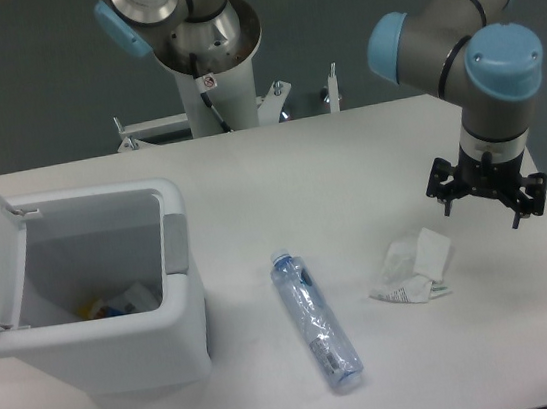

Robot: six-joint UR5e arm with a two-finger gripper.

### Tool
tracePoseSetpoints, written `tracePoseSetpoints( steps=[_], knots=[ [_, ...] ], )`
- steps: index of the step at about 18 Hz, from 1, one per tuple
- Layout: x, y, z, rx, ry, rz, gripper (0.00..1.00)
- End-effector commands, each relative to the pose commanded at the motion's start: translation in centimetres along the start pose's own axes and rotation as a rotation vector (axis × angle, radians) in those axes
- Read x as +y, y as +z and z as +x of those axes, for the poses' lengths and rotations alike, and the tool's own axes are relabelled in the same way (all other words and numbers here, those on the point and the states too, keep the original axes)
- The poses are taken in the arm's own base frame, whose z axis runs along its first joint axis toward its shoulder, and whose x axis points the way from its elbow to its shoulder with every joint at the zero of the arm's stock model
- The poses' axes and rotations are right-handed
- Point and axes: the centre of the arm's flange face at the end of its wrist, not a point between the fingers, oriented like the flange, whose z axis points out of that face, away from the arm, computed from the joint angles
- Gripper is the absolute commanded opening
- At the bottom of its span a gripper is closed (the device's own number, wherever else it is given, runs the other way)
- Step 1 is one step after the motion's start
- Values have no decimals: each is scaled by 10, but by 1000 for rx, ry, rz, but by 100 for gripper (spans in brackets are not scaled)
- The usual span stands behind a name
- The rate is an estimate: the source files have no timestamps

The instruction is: Open the trash can

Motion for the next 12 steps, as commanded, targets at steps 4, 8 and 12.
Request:
tracePoseSetpoints(
  steps=[4,8,12],
  knots=[
    [-1,1,1,-5,4,0,100],
    [-2,5,4,3,8,-5,100],
    [-2,5,6,3,6,-5,100]
  ],
)
